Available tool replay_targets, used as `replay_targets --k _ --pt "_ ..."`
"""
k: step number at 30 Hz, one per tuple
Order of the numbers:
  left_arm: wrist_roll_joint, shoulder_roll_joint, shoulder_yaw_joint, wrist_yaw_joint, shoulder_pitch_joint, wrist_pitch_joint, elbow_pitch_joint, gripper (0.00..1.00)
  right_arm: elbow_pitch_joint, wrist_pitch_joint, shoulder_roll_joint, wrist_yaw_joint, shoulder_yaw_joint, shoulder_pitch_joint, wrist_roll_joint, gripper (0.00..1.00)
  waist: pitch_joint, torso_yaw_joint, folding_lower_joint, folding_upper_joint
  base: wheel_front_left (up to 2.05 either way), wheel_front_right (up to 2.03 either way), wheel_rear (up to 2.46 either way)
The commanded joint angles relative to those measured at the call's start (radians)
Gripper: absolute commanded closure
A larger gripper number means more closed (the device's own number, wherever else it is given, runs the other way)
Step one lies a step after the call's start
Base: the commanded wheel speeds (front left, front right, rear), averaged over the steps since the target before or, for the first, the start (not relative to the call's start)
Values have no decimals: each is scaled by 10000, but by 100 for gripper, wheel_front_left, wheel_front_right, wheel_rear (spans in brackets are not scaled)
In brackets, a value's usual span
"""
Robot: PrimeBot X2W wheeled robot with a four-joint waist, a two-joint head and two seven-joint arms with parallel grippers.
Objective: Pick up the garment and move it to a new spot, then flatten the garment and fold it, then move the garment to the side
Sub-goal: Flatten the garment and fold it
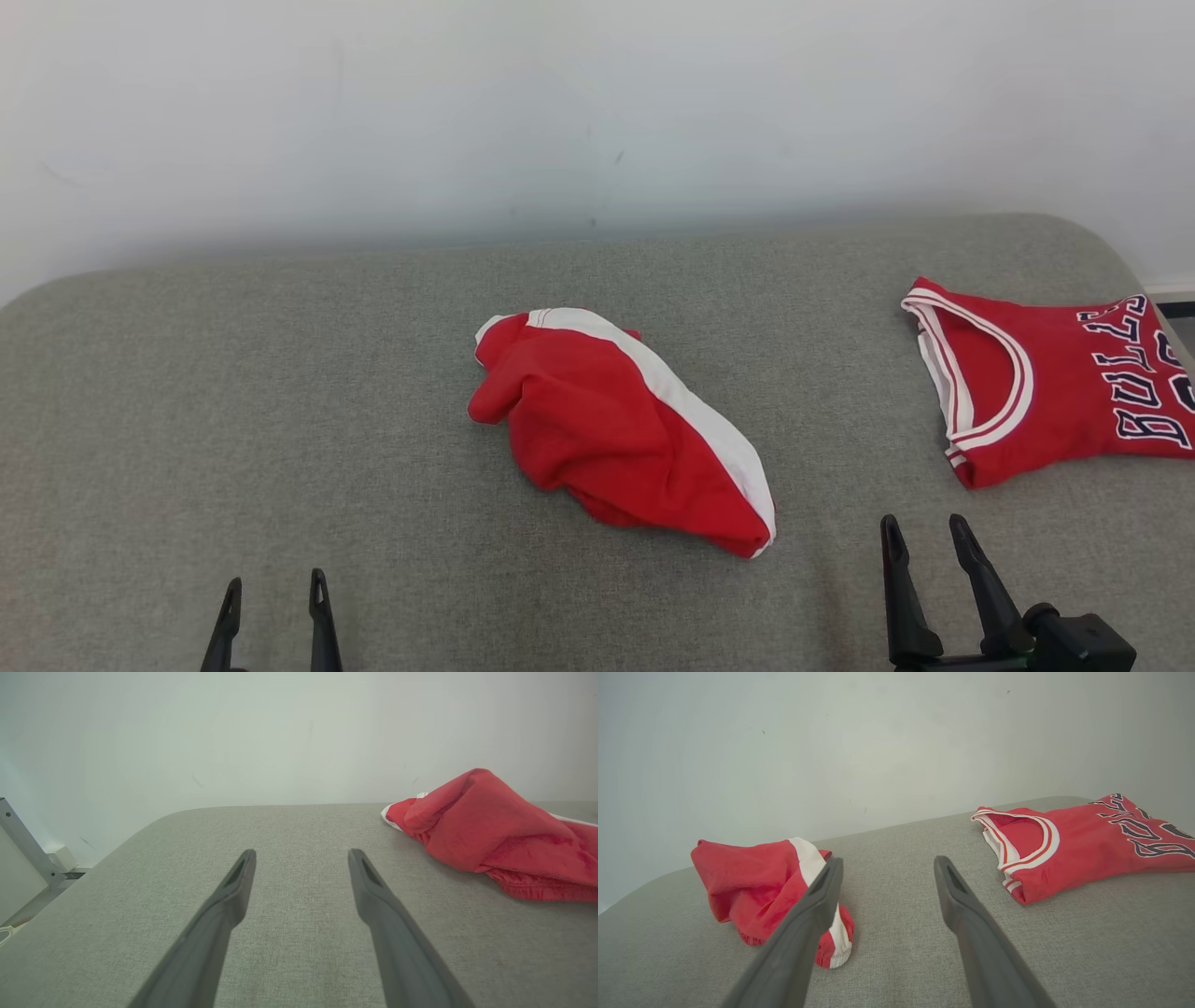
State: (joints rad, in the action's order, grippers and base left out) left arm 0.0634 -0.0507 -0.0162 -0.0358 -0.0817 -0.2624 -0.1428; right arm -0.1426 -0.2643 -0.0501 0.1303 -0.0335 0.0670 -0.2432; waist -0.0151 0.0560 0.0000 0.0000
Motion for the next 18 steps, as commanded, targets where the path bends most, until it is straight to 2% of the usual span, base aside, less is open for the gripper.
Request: replay_targets --k 1,13,18 --pt "-32 -4 -92 -49 23 -21 -76 0 12 -5 -3 5 36 143 49 0 18 -36 0 0 0 0 0" --pt "-39 -11 -199 -74 177 -21 -80 0 -51 -6 -3 5 43 157 54 0 46 -181 0 0 0 0 0" --pt "-24 -3 -109 -21 252 -21 -123 0 -790 -6 -1 5 -345 -264 196 0 23 -398 0 0 0 0 0"
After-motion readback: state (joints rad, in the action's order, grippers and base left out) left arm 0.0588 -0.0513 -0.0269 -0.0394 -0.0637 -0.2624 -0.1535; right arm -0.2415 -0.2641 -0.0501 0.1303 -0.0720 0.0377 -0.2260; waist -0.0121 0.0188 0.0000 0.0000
